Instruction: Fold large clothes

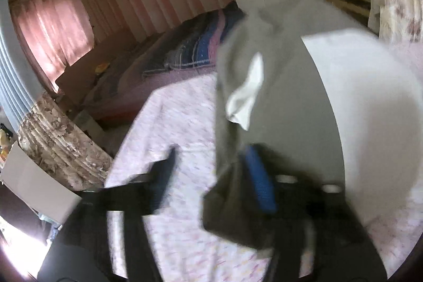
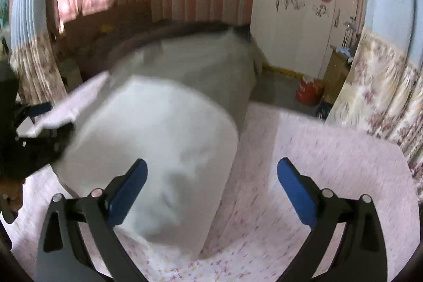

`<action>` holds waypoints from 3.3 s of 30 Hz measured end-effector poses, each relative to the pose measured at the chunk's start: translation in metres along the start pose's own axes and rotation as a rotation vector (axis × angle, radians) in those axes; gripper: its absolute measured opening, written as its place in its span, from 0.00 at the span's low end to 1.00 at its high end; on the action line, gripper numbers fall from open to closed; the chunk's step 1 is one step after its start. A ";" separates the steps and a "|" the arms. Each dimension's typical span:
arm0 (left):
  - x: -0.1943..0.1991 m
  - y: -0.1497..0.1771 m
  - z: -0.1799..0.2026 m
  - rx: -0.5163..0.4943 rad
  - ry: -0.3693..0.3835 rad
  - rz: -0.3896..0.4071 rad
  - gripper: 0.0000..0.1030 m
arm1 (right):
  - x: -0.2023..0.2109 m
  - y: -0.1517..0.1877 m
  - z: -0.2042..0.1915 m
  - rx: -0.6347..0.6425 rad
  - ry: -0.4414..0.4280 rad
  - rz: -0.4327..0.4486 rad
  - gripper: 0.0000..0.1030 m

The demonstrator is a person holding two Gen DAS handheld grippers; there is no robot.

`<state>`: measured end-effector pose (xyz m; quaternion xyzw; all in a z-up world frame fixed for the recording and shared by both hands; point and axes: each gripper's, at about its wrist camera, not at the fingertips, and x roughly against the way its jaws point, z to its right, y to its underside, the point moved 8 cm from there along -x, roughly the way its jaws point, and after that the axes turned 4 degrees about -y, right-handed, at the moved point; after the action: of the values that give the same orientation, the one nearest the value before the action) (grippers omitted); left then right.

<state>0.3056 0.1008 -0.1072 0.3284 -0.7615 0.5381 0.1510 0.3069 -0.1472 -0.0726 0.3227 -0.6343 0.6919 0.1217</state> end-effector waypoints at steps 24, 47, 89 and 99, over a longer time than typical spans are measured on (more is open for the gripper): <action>-0.126 -0.103 0.039 0.125 0.133 -0.113 0.96 | -0.165 -0.068 0.065 -0.146 0.114 -0.142 0.98; -0.040 -0.036 -0.025 0.231 0.143 0.010 0.97 | -0.047 -0.006 0.012 -0.186 -0.082 -0.067 0.98; -0.006 -0.003 -0.006 0.381 0.220 0.115 0.97 | -0.033 0.022 0.000 -0.239 -0.057 -0.054 0.98; -0.043 0.020 -0.001 0.407 0.287 -0.021 0.97 | -0.068 0.030 -0.014 -0.271 -0.075 -0.115 0.98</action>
<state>0.3238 0.1206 -0.1462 0.2799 -0.6047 0.7200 0.1939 0.3371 -0.1225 -0.1372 0.3648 -0.7064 0.5794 0.1796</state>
